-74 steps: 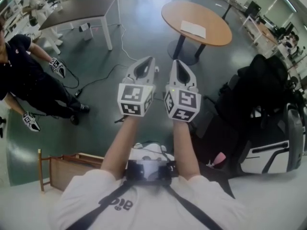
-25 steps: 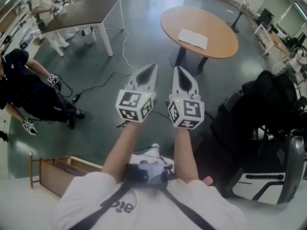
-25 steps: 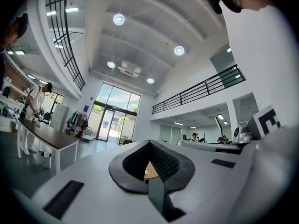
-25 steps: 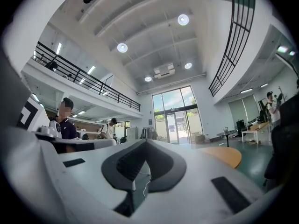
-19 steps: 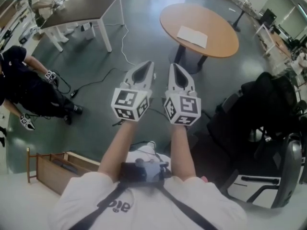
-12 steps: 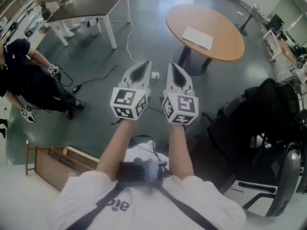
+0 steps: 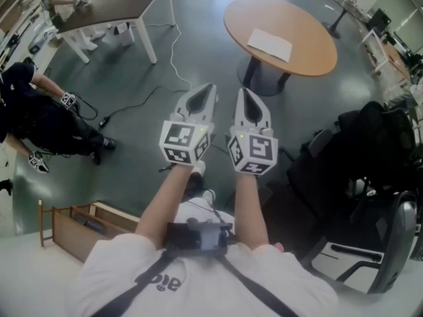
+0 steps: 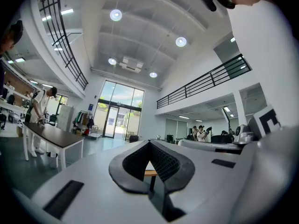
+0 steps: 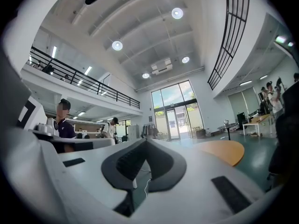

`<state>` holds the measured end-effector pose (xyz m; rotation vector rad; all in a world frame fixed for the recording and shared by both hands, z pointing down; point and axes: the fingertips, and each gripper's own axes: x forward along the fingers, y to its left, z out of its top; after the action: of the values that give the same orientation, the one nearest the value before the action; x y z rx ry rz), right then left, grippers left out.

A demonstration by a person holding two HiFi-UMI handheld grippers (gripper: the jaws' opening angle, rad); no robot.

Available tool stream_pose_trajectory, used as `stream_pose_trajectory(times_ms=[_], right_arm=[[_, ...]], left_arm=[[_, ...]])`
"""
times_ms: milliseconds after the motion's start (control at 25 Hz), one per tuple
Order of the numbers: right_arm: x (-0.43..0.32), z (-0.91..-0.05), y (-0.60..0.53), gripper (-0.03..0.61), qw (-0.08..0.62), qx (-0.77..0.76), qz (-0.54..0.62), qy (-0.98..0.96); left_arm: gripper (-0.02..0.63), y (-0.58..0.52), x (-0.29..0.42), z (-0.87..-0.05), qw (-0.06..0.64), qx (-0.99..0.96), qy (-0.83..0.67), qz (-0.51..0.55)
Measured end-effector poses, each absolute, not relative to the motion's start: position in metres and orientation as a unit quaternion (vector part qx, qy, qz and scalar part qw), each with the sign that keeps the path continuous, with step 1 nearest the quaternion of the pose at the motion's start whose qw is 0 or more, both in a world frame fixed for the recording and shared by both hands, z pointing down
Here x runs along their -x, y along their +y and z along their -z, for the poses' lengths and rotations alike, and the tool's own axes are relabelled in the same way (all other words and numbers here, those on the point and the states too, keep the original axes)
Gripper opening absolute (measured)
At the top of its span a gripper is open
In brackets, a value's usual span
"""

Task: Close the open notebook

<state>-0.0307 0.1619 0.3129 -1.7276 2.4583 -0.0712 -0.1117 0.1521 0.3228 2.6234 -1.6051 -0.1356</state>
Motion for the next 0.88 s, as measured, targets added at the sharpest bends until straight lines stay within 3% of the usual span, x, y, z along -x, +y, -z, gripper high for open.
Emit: stream_pose_trajectory(times_ms=[880], right_arm=[[0.004, -0.296, 0.043, 0.021, 0.044, 0.638, 0.038, 0.768]], left_arm=[[0.012, 0.007, 0.093, -0.316, 0.032, -0.879, -0.475, 0.037]])
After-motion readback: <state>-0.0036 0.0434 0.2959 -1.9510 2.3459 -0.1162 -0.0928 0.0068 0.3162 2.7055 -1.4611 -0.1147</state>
